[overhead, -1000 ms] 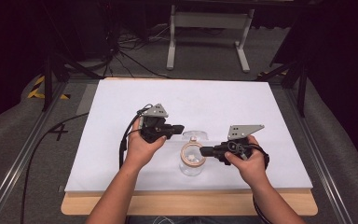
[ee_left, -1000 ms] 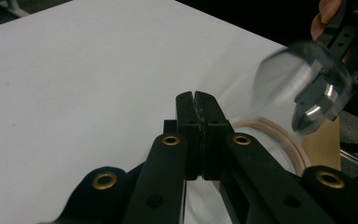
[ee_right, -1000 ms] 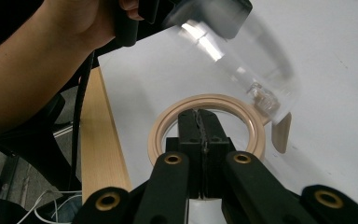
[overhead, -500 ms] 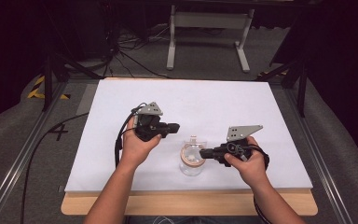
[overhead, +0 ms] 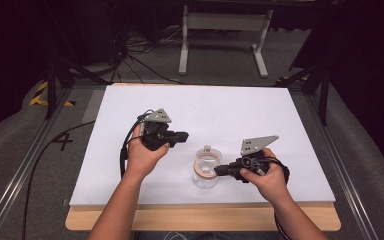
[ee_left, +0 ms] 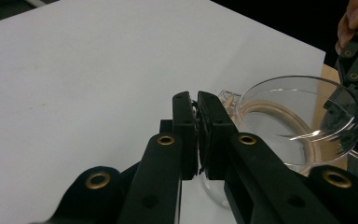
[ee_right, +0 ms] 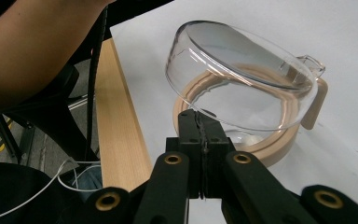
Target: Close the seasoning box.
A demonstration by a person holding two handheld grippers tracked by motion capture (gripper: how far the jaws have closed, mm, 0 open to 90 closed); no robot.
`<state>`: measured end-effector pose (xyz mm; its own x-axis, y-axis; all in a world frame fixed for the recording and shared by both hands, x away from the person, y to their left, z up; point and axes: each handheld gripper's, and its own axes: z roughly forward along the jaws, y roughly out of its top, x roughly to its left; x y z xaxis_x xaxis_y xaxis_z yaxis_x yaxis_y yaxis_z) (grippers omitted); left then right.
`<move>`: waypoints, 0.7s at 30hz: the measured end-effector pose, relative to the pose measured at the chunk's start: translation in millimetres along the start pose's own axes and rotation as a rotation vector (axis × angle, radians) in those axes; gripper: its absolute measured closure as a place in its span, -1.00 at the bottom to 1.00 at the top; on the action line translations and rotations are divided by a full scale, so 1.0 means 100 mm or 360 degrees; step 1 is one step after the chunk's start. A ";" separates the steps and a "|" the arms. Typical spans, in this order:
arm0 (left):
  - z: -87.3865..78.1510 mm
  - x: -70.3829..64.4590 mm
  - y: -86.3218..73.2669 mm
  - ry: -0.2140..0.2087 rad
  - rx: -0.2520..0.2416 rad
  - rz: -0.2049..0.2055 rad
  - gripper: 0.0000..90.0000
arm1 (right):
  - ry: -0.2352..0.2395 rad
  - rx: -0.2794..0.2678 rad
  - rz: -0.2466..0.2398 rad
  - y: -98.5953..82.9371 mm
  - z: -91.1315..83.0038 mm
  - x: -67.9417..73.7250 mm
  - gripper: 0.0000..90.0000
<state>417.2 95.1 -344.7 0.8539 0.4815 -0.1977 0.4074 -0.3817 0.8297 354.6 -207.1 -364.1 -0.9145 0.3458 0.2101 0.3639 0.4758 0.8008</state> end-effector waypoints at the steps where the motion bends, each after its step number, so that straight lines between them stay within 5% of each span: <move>1: 0.00 0.00 0.00 -0.0001 0.0003 -0.0003 0.92 | 0.0002 0.0006 0.0003 0.00 0.00 0.00 1.00; 21: 0.04 0.00 -0.01 -0.0026 0.0072 -0.0002 0.88 | 0.0048 0.0170 0.0053 -0.03 0.04 0.02 1.00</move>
<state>418.7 92.2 -347.7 0.8585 0.4690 -0.2075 0.4223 -0.4168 0.8050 352.4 -204.4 -369.0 -0.9058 0.3393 0.2537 0.4096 0.5485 0.7290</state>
